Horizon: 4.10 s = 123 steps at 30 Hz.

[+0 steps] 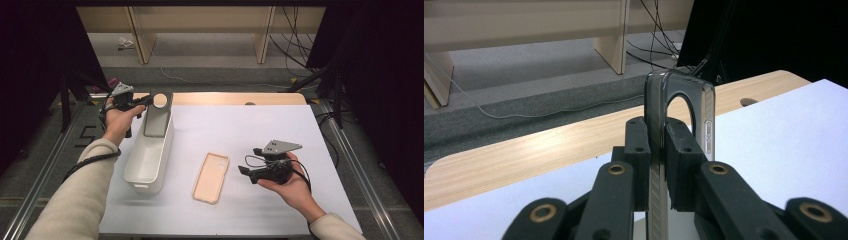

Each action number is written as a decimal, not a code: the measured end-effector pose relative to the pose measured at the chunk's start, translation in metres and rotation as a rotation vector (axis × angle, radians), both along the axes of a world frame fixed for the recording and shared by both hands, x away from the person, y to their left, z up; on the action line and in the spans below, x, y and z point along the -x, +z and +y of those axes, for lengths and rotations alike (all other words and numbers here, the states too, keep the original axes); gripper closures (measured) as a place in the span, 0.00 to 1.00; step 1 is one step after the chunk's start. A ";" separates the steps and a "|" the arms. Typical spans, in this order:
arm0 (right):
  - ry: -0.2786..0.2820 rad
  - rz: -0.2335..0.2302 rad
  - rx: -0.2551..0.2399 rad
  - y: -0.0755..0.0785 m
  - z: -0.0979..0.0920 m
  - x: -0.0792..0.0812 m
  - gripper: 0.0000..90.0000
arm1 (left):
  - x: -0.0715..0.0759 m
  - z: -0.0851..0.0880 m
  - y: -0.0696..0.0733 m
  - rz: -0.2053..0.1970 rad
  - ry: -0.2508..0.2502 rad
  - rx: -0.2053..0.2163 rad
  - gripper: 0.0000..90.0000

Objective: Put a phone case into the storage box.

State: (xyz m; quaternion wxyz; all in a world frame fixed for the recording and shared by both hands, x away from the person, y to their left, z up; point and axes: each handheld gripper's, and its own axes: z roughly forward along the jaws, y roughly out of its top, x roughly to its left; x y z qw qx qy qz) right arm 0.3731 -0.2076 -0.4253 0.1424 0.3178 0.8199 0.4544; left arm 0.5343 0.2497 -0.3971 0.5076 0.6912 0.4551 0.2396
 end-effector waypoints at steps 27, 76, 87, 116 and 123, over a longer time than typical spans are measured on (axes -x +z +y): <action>0.003 0.001 0.001 0.000 0.000 0.000 0.19 | -0.002 0.003 -0.007 0.046 0.022 -0.076 0.86; 0.007 0.003 0.003 -0.001 0.002 0.001 0.19 | -0.001 -0.004 -0.003 0.073 0.076 -0.246 0.43; 0.007 0.002 0.007 -0.001 0.002 0.001 0.19 | 0.009 -0.004 0.008 0.096 0.077 -0.224 0.22; 0.017 0.014 0.021 -0.003 0.009 0.002 0.19 | 0.127 -0.022 0.013 0.000 -0.053 -0.170 0.00; 0.019 0.018 0.022 -0.004 0.011 0.002 0.19 | 0.155 -0.034 0.002 -0.023 -0.099 -0.140 0.00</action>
